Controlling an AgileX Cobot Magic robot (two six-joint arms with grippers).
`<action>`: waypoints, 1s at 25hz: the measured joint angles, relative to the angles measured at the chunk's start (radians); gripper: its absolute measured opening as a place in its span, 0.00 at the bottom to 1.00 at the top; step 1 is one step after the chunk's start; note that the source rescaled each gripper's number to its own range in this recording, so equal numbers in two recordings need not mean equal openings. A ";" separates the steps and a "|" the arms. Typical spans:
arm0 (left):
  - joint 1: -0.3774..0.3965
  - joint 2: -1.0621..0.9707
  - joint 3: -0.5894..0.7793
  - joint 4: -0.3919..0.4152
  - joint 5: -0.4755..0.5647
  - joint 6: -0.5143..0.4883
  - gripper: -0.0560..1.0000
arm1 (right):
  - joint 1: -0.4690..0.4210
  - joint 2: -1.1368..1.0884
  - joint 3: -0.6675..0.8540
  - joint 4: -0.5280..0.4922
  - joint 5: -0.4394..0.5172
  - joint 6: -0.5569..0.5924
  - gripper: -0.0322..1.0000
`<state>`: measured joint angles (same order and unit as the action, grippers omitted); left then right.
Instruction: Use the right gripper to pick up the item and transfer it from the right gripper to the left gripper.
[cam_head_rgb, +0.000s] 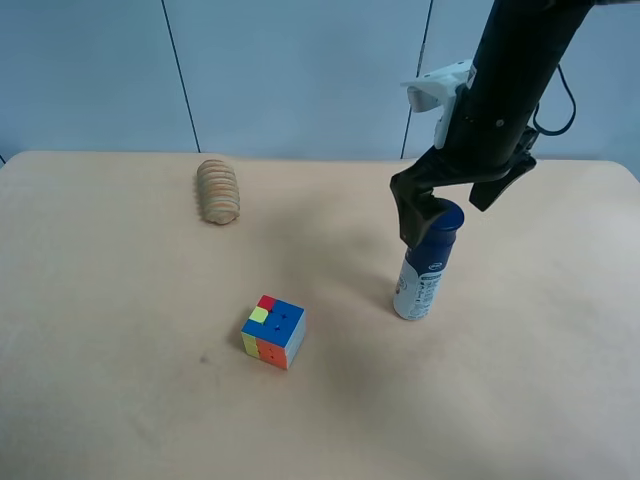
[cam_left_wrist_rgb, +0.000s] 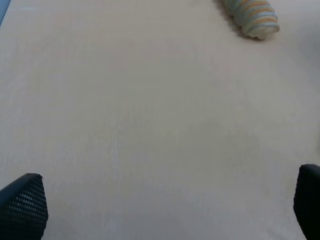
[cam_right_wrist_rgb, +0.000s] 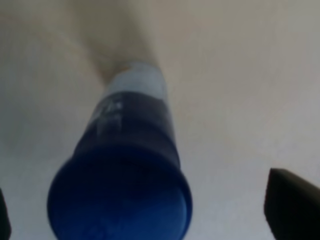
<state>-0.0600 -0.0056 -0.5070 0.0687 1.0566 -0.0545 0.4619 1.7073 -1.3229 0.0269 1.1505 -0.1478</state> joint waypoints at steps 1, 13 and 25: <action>0.000 0.000 0.000 0.000 0.000 0.000 1.00 | 0.000 0.010 0.000 0.000 -0.008 0.000 1.00; 0.000 0.000 0.000 0.000 0.000 0.000 1.00 | 0.000 0.106 0.000 0.002 -0.036 -0.006 0.98; 0.000 0.000 0.000 0.000 0.000 0.001 1.00 | 0.000 0.110 0.000 0.003 -0.037 -0.005 0.03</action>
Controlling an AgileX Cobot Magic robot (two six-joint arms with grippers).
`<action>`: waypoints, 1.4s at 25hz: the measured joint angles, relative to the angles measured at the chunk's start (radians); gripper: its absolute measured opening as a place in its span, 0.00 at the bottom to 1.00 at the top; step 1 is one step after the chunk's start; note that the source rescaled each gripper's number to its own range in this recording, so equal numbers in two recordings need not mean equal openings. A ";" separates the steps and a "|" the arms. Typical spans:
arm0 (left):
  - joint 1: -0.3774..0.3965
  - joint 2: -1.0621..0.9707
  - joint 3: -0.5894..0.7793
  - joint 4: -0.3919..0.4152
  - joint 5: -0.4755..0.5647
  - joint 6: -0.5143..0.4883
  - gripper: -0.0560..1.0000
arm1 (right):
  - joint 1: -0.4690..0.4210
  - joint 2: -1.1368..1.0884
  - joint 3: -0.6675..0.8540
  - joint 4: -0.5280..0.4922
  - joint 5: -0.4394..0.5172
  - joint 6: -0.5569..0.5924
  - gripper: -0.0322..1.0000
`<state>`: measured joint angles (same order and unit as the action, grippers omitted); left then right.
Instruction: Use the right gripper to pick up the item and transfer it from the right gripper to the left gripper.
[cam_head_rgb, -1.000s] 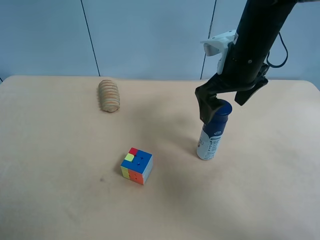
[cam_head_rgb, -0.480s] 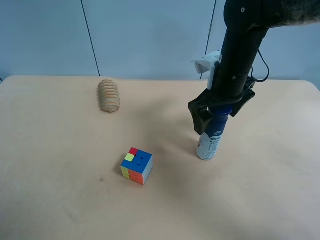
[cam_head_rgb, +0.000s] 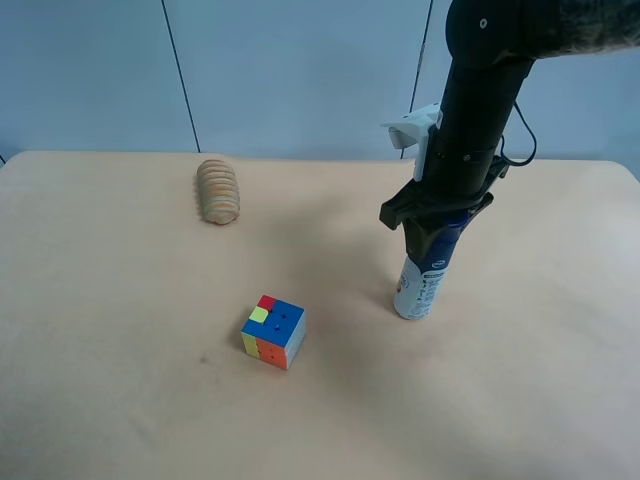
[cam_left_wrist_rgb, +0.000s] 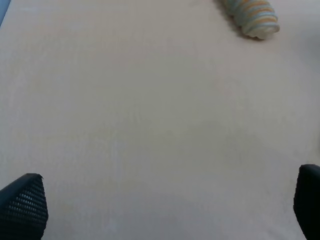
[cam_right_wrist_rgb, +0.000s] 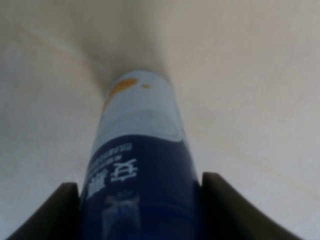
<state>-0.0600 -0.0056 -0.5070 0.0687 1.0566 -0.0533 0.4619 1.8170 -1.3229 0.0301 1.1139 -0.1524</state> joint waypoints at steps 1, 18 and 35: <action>0.000 0.000 0.000 0.000 0.000 0.000 1.00 | 0.000 0.000 0.000 0.000 0.000 0.000 0.03; 0.000 0.000 0.000 0.000 0.000 0.001 1.00 | 0.000 -0.164 -0.069 0.066 0.067 0.007 0.03; 0.000 0.000 0.000 -0.001 0.000 0.007 1.00 | 0.000 -0.287 -0.069 0.348 0.064 -0.113 0.03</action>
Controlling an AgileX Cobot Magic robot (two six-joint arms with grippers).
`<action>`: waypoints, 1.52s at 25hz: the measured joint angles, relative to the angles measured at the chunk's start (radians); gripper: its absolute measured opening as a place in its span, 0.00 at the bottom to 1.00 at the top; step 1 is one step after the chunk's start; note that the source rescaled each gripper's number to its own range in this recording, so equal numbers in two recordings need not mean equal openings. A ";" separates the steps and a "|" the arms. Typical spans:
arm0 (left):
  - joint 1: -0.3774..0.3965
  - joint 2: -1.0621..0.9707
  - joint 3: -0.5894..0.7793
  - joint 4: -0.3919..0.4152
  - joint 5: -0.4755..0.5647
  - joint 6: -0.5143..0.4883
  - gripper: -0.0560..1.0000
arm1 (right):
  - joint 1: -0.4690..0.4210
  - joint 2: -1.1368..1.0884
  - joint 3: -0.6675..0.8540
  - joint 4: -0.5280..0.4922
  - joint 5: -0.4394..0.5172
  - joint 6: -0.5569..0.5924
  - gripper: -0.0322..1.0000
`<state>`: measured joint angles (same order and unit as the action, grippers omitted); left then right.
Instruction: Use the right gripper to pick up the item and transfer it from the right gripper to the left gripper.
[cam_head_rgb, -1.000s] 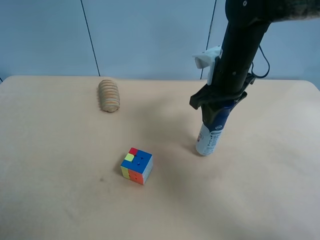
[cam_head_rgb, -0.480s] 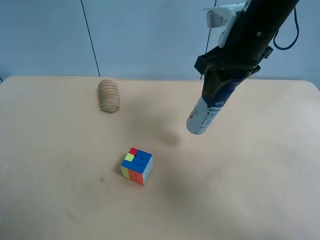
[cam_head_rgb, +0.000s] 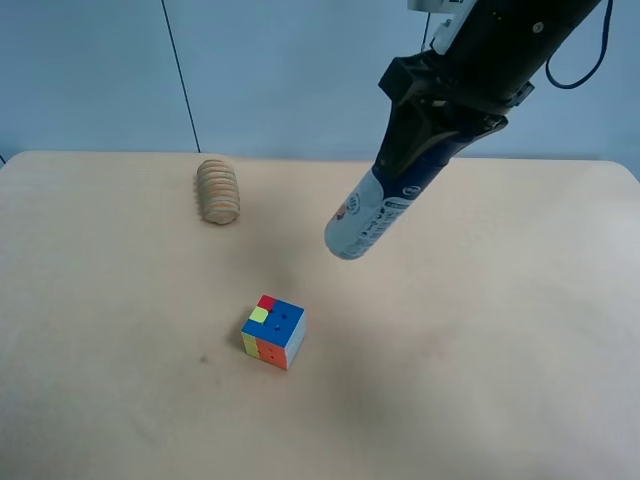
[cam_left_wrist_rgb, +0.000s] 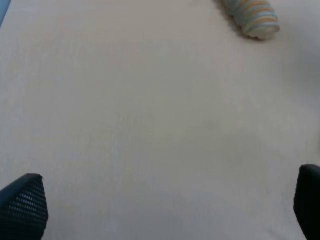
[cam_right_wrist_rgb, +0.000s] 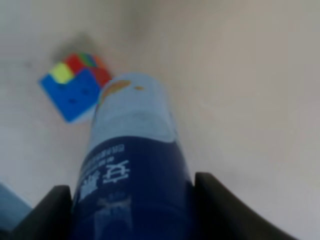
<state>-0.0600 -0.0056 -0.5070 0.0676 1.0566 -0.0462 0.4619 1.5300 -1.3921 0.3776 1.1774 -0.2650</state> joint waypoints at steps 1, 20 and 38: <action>0.000 0.000 0.000 -0.004 0.000 0.010 1.00 | 0.000 0.000 0.000 0.029 -0.010 -0.016 0.03; -0.126 0.353 -0.094 -0.344 -0.078 0.557 1.00 | 0.047 -0.003 -0.001 0.269 -0.100 -0.191 0.03; -0.490 0.613 -0.094 -0.350 -0.285 0.677 1.00 | 0.212 0.088 -0.001 0.344 -0.264 -0.195 0.03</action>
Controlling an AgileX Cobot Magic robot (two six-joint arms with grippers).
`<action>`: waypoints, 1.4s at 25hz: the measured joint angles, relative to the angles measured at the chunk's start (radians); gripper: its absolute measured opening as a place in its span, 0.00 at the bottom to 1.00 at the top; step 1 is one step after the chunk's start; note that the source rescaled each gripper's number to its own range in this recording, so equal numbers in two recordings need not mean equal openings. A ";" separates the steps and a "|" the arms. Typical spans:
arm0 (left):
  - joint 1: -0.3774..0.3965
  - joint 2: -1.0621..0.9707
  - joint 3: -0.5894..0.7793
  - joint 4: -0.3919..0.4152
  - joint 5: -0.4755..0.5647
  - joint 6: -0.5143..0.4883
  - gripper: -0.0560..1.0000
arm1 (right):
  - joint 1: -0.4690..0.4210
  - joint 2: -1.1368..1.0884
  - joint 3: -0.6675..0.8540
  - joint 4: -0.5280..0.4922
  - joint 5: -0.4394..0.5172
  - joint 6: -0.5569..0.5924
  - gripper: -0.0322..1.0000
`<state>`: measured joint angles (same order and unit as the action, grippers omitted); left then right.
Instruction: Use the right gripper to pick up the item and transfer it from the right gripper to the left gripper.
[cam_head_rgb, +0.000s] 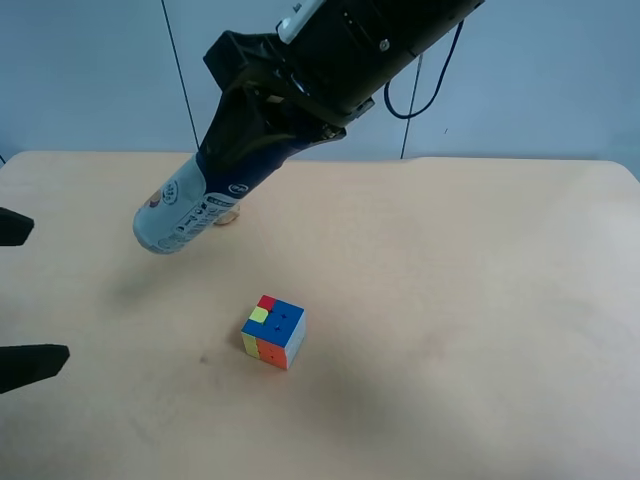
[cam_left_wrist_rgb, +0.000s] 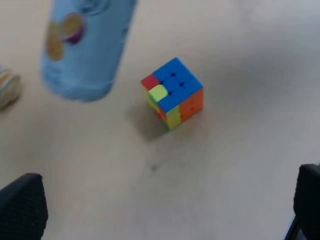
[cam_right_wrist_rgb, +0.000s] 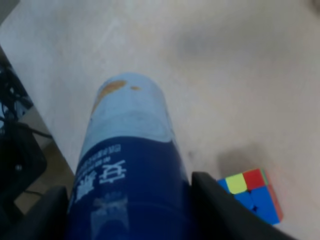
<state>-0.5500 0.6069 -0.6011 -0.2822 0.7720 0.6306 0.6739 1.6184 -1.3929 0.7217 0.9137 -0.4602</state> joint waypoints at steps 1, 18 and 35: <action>-0.016 0.021 0.000 0.000 -0.020 0.002 1.00 | 0.005 0.004 0.000 0.004 0.000 0.000 0.03; -0.064 0.337 -0.081 -0.007 -0.215 0.105 1.00 | 0.039 0.036 0.000 0.086 -0.006 -0.024 0.03; -0.064 0.428 -0.082 -0.074 -0.297 0.250 1.00 | 0.039 0.037 0.000 0.124 -0.008 -0.043 0.03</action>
<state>-0.6136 1.0347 -0.6830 -0.3559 0.4753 0.8809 0.7132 1.6555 -1.3929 0.8462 0.9062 -0.5036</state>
